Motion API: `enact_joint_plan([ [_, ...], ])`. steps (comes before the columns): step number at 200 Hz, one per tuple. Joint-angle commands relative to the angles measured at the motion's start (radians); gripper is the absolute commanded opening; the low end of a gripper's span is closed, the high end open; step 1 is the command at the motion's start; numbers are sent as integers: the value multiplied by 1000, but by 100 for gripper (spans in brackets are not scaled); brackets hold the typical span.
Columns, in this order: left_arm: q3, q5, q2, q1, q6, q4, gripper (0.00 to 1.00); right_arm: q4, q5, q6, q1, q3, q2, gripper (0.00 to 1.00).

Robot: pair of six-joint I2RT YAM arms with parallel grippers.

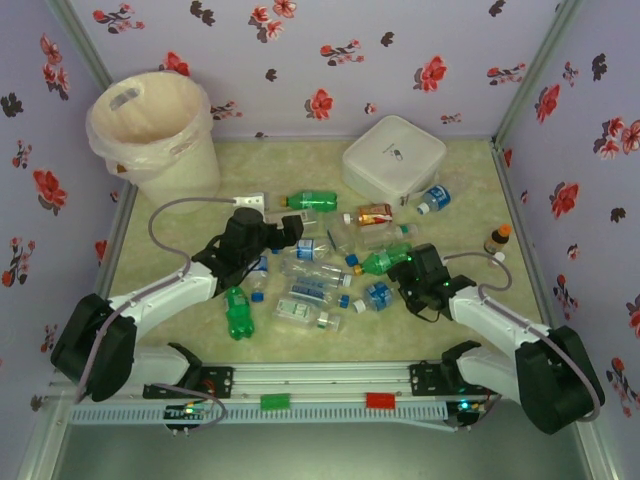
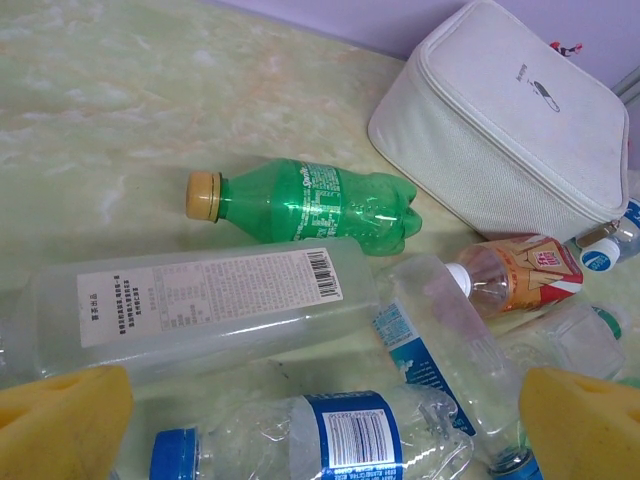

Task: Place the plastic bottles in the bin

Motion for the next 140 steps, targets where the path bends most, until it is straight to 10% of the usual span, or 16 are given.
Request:
enact_joint_plan([
  [1, 27, -1, 0, -8, 32, -15, 100, 31, 26, -15, 7, -5, -2, 57],
  [51, 110, 139, 9, -7, 110, -97, 100, -181, 30, -229, 7, 160, -98, 45],
  [106, 226, 649, 60, -8, 148, -84, 100, -146, -1, -411, 8, 413, 3, 44],
  [140, 219, 756, 78, -47, 138, -37, 100, -15, -66, -416, 13, 488, 102, 44],
])
